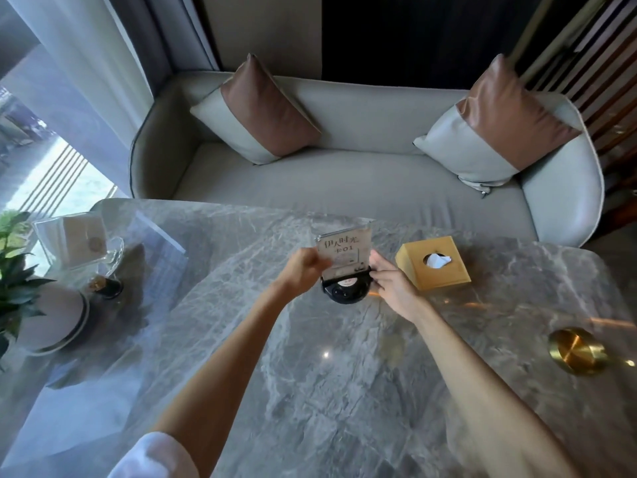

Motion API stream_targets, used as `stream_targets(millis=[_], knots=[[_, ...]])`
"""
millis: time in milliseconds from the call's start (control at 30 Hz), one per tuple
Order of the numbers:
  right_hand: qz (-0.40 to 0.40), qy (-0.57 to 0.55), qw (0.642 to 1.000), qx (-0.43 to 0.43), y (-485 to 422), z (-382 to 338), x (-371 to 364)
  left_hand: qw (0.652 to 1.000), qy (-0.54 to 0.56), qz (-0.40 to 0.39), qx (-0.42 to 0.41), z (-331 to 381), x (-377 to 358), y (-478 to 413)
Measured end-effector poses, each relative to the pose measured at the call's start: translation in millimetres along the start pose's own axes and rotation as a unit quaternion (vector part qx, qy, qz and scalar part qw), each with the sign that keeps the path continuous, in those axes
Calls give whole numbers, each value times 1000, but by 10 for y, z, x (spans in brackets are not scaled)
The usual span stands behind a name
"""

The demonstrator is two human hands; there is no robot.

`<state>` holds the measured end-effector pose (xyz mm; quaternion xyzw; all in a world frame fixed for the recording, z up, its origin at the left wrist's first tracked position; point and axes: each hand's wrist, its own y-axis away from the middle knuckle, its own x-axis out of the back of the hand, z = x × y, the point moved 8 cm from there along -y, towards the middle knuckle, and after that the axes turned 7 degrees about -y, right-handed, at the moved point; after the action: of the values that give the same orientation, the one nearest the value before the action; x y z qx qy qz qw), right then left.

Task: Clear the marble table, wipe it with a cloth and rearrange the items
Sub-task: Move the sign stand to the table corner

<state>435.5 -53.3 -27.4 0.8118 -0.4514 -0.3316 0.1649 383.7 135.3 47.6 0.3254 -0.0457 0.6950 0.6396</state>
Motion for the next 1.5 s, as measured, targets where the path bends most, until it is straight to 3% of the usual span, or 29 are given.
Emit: stream_targets(millis=[67, 267, 333, 600, 833, 967, 1367, 1500], knots=[[11, -56, 998, -10, 180, 1, 143, 999, -12, -31, -20, 212, -188, 1], [-20, 48, 998, 30, 981, -145, 523, 996, -23, -84, -37, 622, -861, 0], [10, 56, 997, 53, 1234, -137, 831, 994, -30, -91, -53, 847, -1177, 4], [302, 66, 931, 193, 2592, 150, 2631, 961, -101, -220, -136, 2117, -3123, 344], [488, 118, 850, 157, 3914, 779, 3730, 919, -118, -344, -153, 2745, -4907, 839], [548, 119, 818, 125, 4361, 1141, 4097, 894, -147, -391, -166, 2828, -5609, 1175], [596, 80, 796, 70, 4582, 1804, 4277, 834, -250, -448, -203, 2675, -6236, 1427], [599, 53, 797, 64, 4570, 1799, 4232, 835, -259, -441, -204, 2667, -6222, 1424]])
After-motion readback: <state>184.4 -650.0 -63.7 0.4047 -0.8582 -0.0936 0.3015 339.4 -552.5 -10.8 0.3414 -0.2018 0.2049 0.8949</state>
